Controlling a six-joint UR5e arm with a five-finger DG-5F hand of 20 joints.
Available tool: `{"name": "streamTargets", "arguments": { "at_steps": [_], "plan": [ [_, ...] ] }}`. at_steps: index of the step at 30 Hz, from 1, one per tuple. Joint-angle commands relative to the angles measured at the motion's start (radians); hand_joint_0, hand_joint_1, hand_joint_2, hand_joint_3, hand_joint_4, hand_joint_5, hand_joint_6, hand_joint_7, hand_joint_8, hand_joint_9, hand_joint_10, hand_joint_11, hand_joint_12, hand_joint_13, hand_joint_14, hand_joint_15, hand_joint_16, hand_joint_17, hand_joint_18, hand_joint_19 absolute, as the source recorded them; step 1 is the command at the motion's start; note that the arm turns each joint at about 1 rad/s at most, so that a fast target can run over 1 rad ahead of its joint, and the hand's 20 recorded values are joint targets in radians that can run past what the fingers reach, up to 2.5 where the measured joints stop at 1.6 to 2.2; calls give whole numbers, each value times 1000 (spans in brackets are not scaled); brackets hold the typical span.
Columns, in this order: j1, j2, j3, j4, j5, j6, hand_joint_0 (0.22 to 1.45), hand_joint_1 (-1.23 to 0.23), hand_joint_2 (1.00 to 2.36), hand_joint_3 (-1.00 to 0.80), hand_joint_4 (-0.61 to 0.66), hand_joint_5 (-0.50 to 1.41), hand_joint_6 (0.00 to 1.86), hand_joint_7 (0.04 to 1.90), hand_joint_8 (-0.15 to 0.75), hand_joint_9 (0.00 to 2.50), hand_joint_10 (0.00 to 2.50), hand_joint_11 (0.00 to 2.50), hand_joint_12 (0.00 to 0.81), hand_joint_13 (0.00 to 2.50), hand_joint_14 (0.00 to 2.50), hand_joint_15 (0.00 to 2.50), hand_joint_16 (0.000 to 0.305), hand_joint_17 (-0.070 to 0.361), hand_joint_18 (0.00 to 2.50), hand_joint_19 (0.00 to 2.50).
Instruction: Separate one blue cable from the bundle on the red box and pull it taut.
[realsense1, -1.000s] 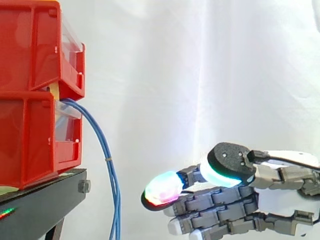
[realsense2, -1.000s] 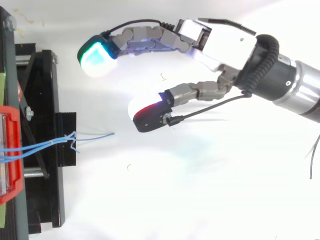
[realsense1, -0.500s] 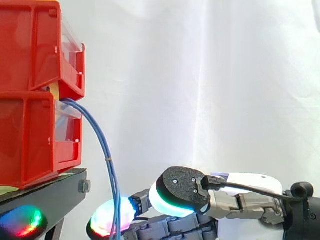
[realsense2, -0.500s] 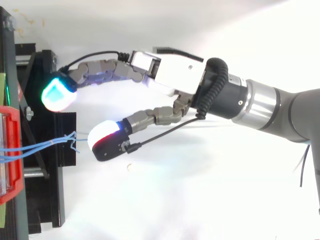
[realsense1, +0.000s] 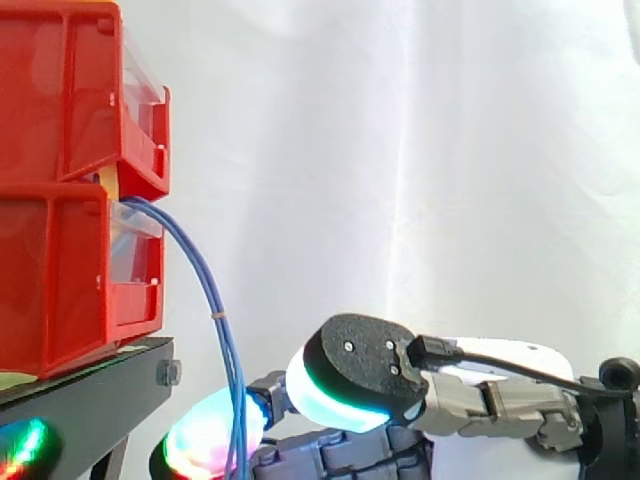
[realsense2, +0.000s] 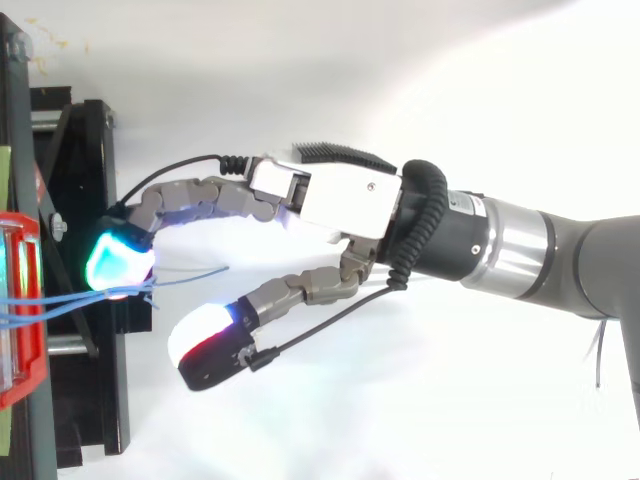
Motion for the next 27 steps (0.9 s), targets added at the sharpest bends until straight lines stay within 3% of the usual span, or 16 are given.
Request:
{"name": "streamTargets", "arguments": {
  "at_steps": [1, 9, 19, 27],
  "plan": [
    [4, 0, 23, -17, -17, 14, 510, -712, 1000, -500, 305, -122, 503, 963, 288, 491, 1, 85, 383, 502, 6, 215, 58, 131, 427, 445],
    [4, 1, 65, -89, -45, 34, 536, -714, 1000, -500, 309, -105, 504, 1095, 286, 521, 2, 99, 375, 515, 7, 222, 56, 126, 450, 465],
    [-12, 1, 120, -192, -87, 57, 561, -708, 1000, -500, 294, -92, 503, 1184, 285, 548, 3, 130, 373, 538, 7, 240, 55, 124, 479, 477],
    [-16, 37, 123, -271, -92, 53, 588, -733, 1000, -500, 259, -83, 502, 1264, 287, 564, 4, 143, 372, 562, 8, 249, 54, 121, 495, 496]
  ]
}}
